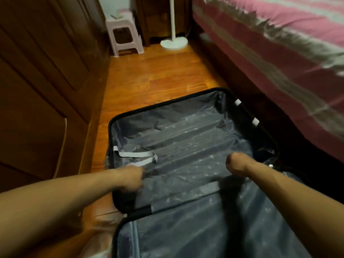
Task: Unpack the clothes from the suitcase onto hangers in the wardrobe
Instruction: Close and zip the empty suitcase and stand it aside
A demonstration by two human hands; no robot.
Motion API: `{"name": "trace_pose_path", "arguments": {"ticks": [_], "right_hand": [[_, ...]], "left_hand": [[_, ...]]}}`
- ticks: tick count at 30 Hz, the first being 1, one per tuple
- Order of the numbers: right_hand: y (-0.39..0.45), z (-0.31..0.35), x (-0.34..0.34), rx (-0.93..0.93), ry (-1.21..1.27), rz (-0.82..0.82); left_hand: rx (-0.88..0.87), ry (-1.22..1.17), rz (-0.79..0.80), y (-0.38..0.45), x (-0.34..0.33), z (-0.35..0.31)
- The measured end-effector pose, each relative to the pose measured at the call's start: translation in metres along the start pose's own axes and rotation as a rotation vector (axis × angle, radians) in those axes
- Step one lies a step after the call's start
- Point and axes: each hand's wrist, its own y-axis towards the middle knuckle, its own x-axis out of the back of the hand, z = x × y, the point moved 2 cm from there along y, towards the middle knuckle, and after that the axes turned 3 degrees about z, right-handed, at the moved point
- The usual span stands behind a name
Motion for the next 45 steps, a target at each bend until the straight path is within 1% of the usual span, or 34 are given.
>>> {"name": "trace_pose_path", "arguments": {"ticks": [2, 3, 4, 6, 8, 9, 11, 13, 15, 16, 17, 18, 19, 20, 21, 22, 23, 25, 26, 28, 29, 31, 32, 33, 35, 36, 37, 40, 41, 42, 43, 45], "right_hand": [[0.008, -0.007, -0.006, -0.040, 0.031, 0.018], [0.013, -0.007, -0.009, -0.054, 0.048, 0.014], [0.024, -0.006, -0.013, -0.068, 0.062, 0.000], [0.047, -0.004, -0.022, -0.086, 0.087, -0.078], [0.066, -0.005, -0.026, -0.091, 0.102, -0.228], [0.079, -0.007, -0.026, -0.093, 0.084, -0.314], [0.093, -0.018, -0.018, -0.127, -0.011, -0.468], [0.102, -0.028, -0.002, -0.188, -0.080, -0.579], [0.111, -0.040, 0.024, -0.264, -0.106, -0.718], [0.113, -0.049, 0.038, -0.318, -0.092, -0.796], [0.116, -0.059, 0.050, -0.382, -0.054, -0.830], [0.119, -0.070, 0.060, -0.461, 0.023, -0.794], [0.124, -0.082, 0.070, -0.539, 0.147, -0.698], [0.129, -0.093, 0.079, -0.581, 0.315, -0.579], [0.136, -0.100, 0.084, -0.582, 0.484, -0.446], [0.142, -0.103, 0.086, -0.537, 0.602, -0.350], [0.147, -0.104, 0.088, -0.466, 0.649, -0.313], [0.156, -0.107, 0.085, -0.365, 0.671, -0.359], [0.160, -0.108, 0.083, -0.338, 0.709, -0.394], [0.167, -0.112, 0.077, -0.324, 0.789, -0.488], [0.167, -0.111, 0.076, -0.312, 0.820, -0.563], [0.165, -0.097, 0.080, -0.203, 0.877, -0.724], [0.162, -0.082, 0.082, -0.125, 0.941, -0.777], [0.157, -0.063, 0.083, -0.027, 1.037, -0.798], [0.141, -0.021, 0.077, 0.176, 1.151, -0.748], [0.132, 0.000, 0.069, 0.249, 1.124, -0.694], [0.126, 0.016, 0.054, 0.292, 1.005, -0.632], [0.123, 0.048, -0.003, 0.280, 0.313, -0.424], [0.127, 0.052, -0.021, 0.250, 0.122, -0.333], [0.132, 0.051, -0.035, 0.210, -0.013, -0.249], [0.137, 0.048, -0.045, 0.165, -0.083, -0.181], [0.144, 0.041, -0.054, 0.112, -0.077, -0.119]], "left_hand": [[0.068, 0.011, -0.046, 0.005, 0.001, 0.020], [0.071, 0.017, -0.095, 0.013, 0.001, 0.026], [0.055, 0.039, -0.147, 0.031, 0.007, 0.031], [-0.007, 0.059, -0.237, 0.076, 0.013, 0.030], [-0.065, 0.061, -0.301, 0.120, 0.013, 0.028], [-0.110, 0.104, -0.325, 0.147, 0.015, 0.027], [-0.213, 0.281, -0.389, 0.182, 0.014, 0.022], [-0.286, 0.429, -0.426, 0.198, 0.008, 0.023], [-0.309, 0.431, -0.436, 0.209, 0.007, 0.023], [-0.314, 0.379, -0.451, 0.215, 0.009, 0.021], [-0.311, 0.283, -0.462, 0.221, 0.010, 0.020], [-0.298, 0.152, -0.458, 0.227, 0.011, 0.019], [-0.265, 0.009, -0.442, 0.235, 0.012, 0.020], [-0.215, -0.127, -0.416, 0.238, 0.011, 0.019], [-0.170, -0.244, -0.392, 0.243, 0.010, 0.018], [-0.147, -0.344, -0.371, 0.245, 0.012, 0.014], [-0.141, -0.461, -0.360, 0.247, 0.013, 0.009], [-0.162, -0.665, -0.328, 0.247, 0.022, -0.006], [-0.171, -0.706, -0.312, 0.247, 0.028, -0.012], [-0.200, -0.683, -0.259, 0.244, 0.037, -0.021], [-0.205, -0.648, -0.242, 0.240, 0.044, -0.022], [-0.198, -0.621, -0.234, 0.234, 0.056, -0.023], [-0.195, -0.649, -0.235, 0.231, 0.063, -0.022], [-0.191, -0.683, -0.241, 0.229, 0.069, -0.021], [-0.183, -0.769, -0.265, 0.223, 0.078, -0.022], [-0.176, -0.820, -0.275, 0.222, 0.080, -0.020], [-0.173, -0.874, -0.274, 0.220, 0.080, -0.020], [-0.168, -1.031, -0.275, 0.215, 0.075, -0.021], [-0.151, -1.051, -0.274, 0.213, 0.071, -0.021], [-0.131, -1.057, -0.278, 0.214, 0.068, -0.021], [-0.111, -1.051, -0.283, 0.214, 0.064, -0.022], [-0.082, -1.012, -0.292, 0.216, 0.057, -0.022]]}}
